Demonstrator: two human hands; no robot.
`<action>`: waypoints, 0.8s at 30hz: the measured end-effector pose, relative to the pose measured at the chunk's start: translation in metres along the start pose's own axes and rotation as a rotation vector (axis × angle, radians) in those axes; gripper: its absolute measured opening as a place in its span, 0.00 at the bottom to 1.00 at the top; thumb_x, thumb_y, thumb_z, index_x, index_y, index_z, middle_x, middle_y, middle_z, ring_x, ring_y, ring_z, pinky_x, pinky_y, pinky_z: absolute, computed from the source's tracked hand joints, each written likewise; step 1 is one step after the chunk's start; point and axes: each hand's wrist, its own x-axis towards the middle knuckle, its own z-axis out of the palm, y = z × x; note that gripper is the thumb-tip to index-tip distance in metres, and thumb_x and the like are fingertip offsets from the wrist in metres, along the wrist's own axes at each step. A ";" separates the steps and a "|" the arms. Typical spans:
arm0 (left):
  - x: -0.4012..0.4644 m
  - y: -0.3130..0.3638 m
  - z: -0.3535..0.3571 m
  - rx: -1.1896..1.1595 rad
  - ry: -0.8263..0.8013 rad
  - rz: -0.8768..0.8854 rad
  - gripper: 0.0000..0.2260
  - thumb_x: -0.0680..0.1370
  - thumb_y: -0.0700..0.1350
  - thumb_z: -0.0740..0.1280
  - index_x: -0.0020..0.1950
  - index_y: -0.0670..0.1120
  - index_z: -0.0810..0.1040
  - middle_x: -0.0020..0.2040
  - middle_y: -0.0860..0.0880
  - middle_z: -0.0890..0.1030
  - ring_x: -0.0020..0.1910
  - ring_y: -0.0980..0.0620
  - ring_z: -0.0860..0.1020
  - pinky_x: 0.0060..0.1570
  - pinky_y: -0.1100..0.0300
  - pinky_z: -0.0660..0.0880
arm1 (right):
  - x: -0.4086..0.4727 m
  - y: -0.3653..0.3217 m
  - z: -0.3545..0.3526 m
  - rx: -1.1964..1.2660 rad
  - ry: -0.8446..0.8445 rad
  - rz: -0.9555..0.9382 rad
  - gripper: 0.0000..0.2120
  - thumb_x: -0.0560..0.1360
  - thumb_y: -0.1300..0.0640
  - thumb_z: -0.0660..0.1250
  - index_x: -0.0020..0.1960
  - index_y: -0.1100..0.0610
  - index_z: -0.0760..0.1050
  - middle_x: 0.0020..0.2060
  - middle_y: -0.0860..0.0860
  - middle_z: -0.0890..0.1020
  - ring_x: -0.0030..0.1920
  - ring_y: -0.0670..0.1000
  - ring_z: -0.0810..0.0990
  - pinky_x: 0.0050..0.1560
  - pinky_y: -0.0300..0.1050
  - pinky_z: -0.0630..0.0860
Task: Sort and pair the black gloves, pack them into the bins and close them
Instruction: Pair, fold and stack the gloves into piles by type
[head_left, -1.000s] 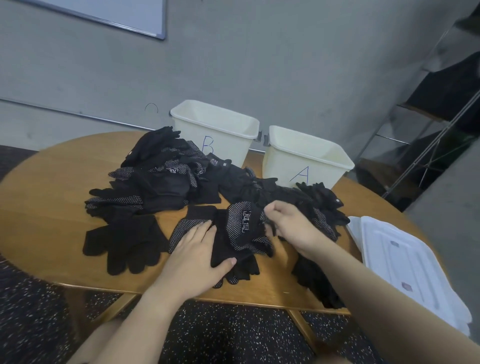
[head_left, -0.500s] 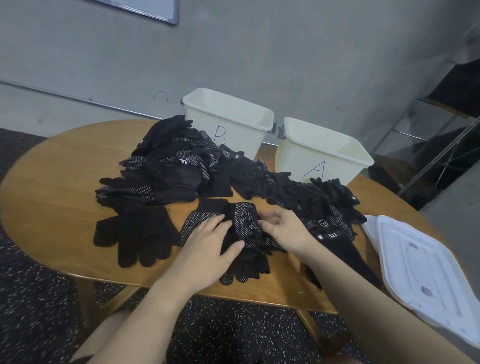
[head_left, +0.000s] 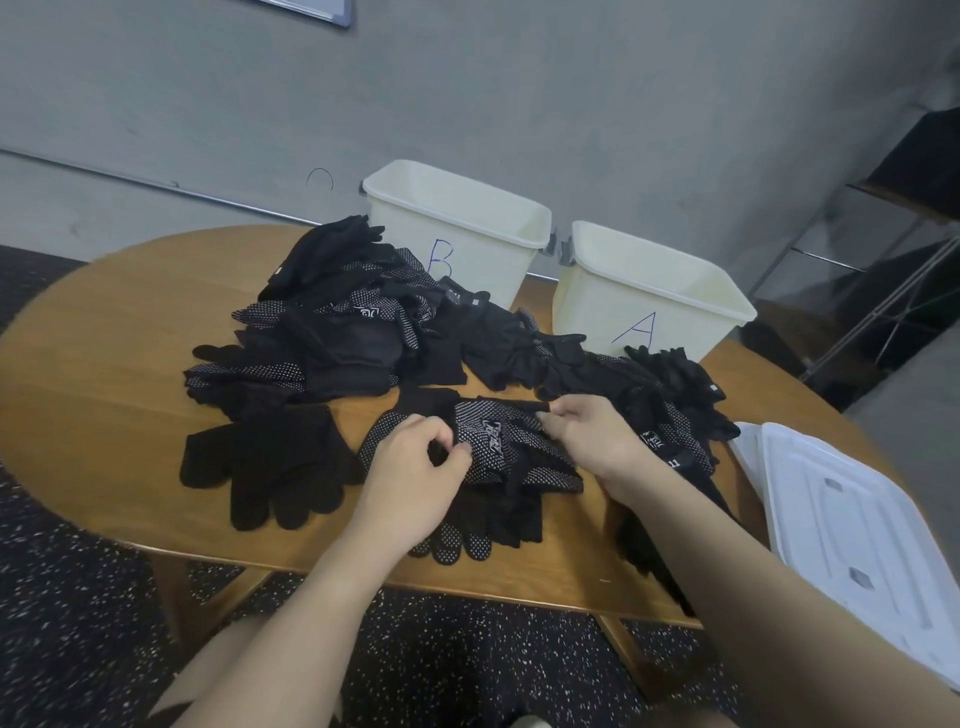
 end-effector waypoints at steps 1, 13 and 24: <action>0.000 0.000 -0.001 -0.007 0.008 -0.014 0.14 0.80 0.48 0.70 0.36 0.51 0.71 0.41 0.54 0.74 0.40 0.58 0.72 0.39 0.70 0.64 | 0.002 0.000 -0.006 0.000 0.032 -0.008 0.07 0.81 0.56 0.69 0.45 0.58 0.79 0.33 0.49 0.81 0.33 0.46 0.77 0.37 0.39 0.74; -0.006 0.005 -0.011 -0.095 -0.017 -0.012 0.13 0.81 0.48 0.67 0.38 0.50 0.69 0.33 0.53 0.72 0.32 0.59 0.71 0.34 0.61 0.67 | 0.020 0.001 -0.043 -0.469 0.235 -0.059 0.07 0.80 0.55 0.68 0.57 0.55 0.79 0.50 0.52 0.84 0.51 0.53 0.82 0.58 0.51 0.79; -0.024 0.016 -0.034 -0.538 -0.176 -0.068 0.11 0.75 0.56 0.69 0.41 0.52 0.72 0.41 0.50 0.81 0.43 0.52 0.79 0.48 0.45 0.75 | -0.052 -0.032 0.033 0.072 -0.163 -0.454 0.11 0.78 0.51 0.73 0.60 0.43 0.79 0.54 0.37 0.84 0.58 0.36 0.80 0.61 0.32 0.74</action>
